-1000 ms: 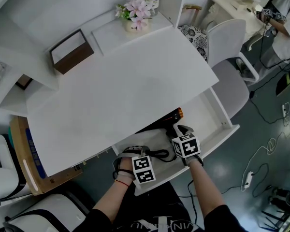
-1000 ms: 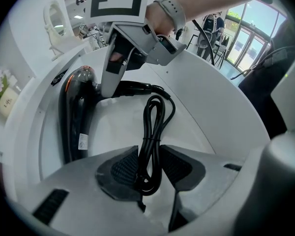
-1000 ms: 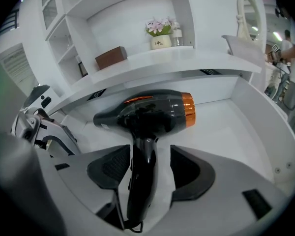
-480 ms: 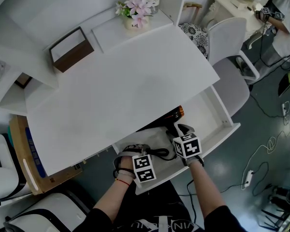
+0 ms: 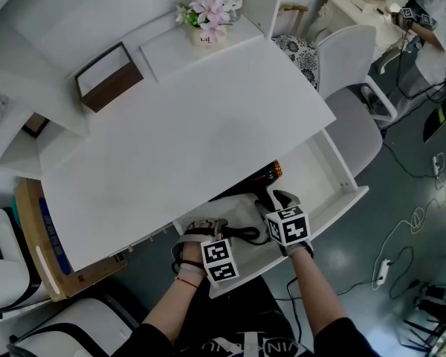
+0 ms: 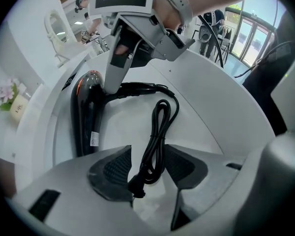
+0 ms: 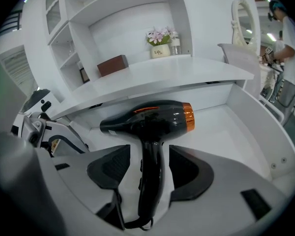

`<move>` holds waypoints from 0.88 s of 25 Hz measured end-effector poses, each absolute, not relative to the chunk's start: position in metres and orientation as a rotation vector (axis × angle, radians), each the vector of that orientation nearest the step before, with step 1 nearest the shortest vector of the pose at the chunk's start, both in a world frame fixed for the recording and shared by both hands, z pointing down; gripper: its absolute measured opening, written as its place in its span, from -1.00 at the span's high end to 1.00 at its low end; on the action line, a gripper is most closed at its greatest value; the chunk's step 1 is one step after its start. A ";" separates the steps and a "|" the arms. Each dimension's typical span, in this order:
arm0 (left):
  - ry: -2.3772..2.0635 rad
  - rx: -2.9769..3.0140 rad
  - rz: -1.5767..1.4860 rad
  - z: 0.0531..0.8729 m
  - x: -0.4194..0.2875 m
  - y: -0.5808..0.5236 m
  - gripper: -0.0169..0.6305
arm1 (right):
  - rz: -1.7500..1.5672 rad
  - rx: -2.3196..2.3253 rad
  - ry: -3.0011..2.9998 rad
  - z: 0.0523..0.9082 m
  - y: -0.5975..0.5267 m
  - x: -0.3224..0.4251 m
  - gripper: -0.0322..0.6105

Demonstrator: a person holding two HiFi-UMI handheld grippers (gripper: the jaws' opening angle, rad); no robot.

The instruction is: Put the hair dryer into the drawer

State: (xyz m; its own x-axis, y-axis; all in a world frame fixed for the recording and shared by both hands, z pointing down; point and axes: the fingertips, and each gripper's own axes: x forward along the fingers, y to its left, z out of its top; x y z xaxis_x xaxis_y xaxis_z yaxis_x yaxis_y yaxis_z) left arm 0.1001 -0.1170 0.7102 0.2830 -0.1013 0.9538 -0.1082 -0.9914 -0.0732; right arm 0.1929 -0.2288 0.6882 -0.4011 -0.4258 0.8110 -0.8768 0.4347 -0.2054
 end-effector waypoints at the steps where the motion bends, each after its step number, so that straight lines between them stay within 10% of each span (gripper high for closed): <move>1: -0.216 2.511 1.856 0.709 0.099 -0.117 0.37 | 0.836 1.098 -1.999 0.687 -0.228 0.194 0.18; 8: -0.409 2.529 1.816 0.698 0.089 -0.126 0.36 | 0.809 1.093 -2.035 0.674 -0.218 0.192 0.21; 16: -0.526 2.597 1.759 0.673 0.086 -0.132 0.38 | 0.755 1.166 -2.112 0.645 -0.213 0.190 0.89; 22: -0.671 2.648 1.658 0.650 0.089 -0.138 0.89 | 0.739 1.142 -2.189 0.625 -0.199 0.185 0.89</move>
State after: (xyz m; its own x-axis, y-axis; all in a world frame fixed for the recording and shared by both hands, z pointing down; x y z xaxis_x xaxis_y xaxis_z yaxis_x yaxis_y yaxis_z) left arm 0.0889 -0.1382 0.6503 0.3738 -0.3757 0.8480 -0.3199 -0.9104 -0.2624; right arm 0.1847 -0.1990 0.6254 -0.4825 -0.5407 0.6891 -0.8478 0.4860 -0.2123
